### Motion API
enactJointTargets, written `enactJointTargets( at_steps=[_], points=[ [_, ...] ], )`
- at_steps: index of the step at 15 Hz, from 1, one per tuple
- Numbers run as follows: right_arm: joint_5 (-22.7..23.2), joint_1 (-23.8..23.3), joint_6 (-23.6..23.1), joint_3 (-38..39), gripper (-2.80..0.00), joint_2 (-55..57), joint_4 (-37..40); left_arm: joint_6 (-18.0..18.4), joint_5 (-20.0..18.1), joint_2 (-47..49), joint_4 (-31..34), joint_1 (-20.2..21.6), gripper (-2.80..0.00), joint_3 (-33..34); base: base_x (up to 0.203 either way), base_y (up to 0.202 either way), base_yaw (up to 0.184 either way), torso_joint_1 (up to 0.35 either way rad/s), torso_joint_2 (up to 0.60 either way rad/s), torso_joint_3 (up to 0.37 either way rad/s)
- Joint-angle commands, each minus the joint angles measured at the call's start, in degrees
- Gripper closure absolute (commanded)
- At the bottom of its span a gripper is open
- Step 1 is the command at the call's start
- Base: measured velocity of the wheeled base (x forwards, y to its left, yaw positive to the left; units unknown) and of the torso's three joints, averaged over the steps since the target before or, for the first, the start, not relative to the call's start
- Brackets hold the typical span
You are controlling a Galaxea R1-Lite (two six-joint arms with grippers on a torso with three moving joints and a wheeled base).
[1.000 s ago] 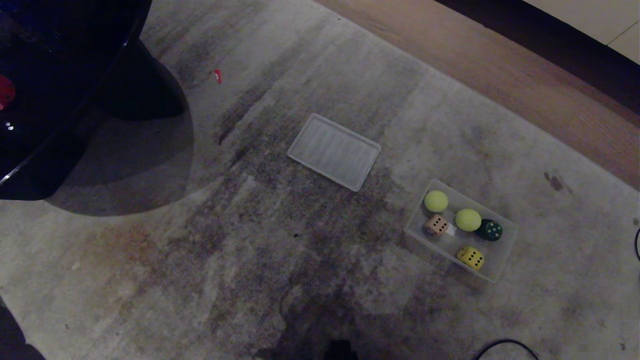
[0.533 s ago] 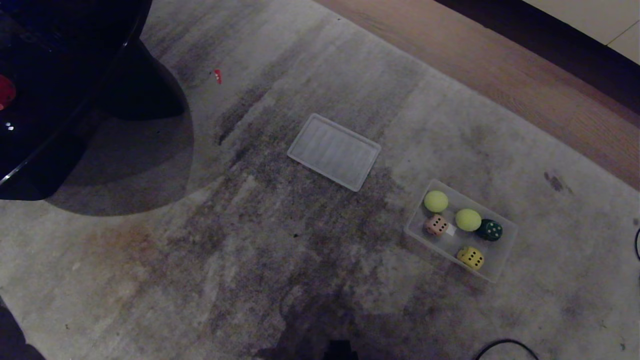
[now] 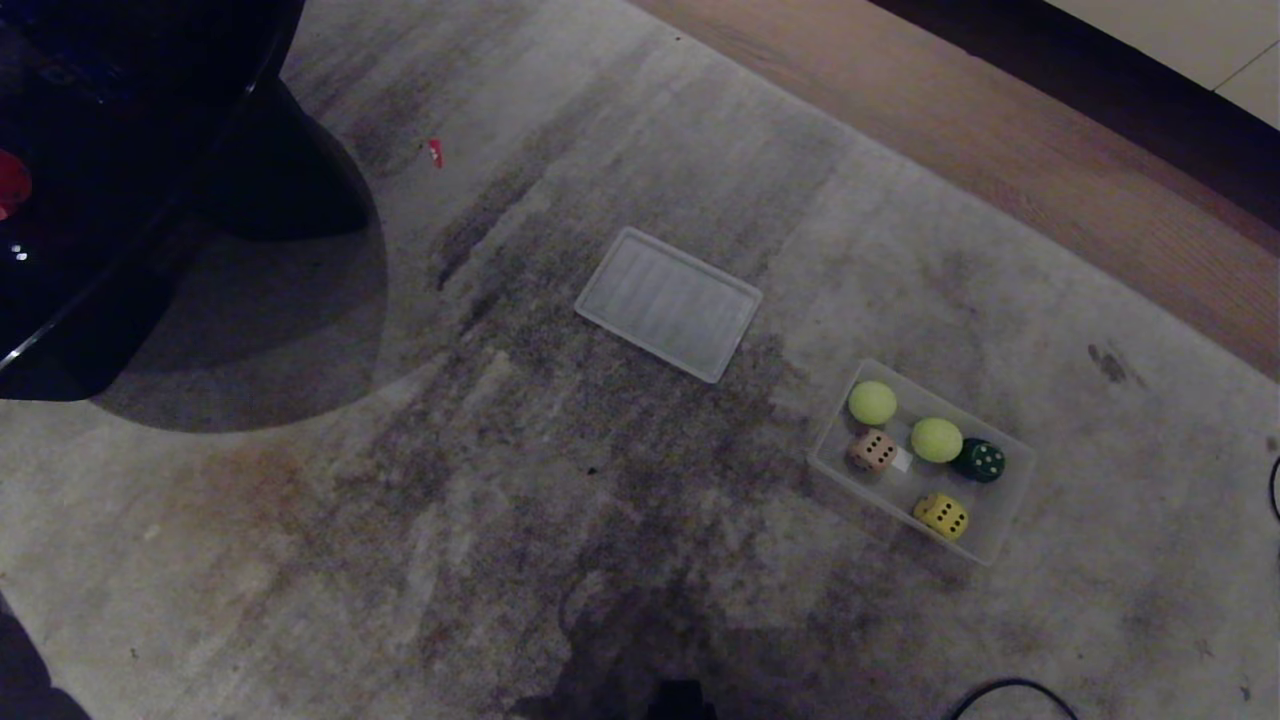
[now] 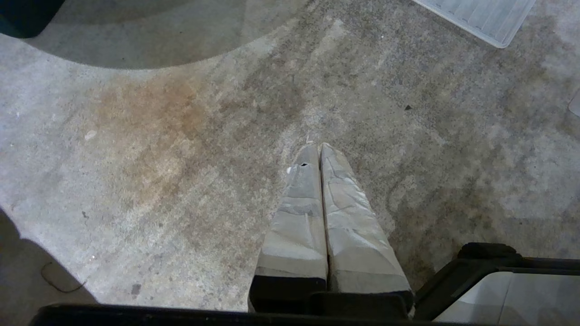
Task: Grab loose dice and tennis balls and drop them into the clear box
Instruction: Pick up toys out of the box
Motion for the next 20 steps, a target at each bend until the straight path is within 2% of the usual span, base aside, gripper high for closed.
enactJointTargets(
  at_steps=[1,8,13,20],
  points=[
    [-0.03,-0.03,0.0,0.02,0.0,0.14,0.11,-0.09,0.15,0.09,0.0,0.0,0.0,0.09,0.0,0.0,0.0,0.0,0.0,0.0],
    [-0.03,-0.03,-0.35,0.09,0.0,0.14,0.02,0.18,0.2,0.09,0.0,0.0,0.0,0.09,0.0,0.0,0.0,0.001,0.0,0.011],
    [-0.38,-0.03,-0.18,0.09,0.0,0.14,-0.07,-1.59,0.9,0.09,0.09,0.0,0.0,0.09,0.0,0.0,0.0,0.001,0.0,0.19],
    [-0.2,-0.03,-0.26,0.09,0.0,0.14,-0.04,-1.5,0.9,0.09,0.0,0.0,0.0,0.09,0.0,0.0,0.0,0.002,0.0,0.201]
  ],
)
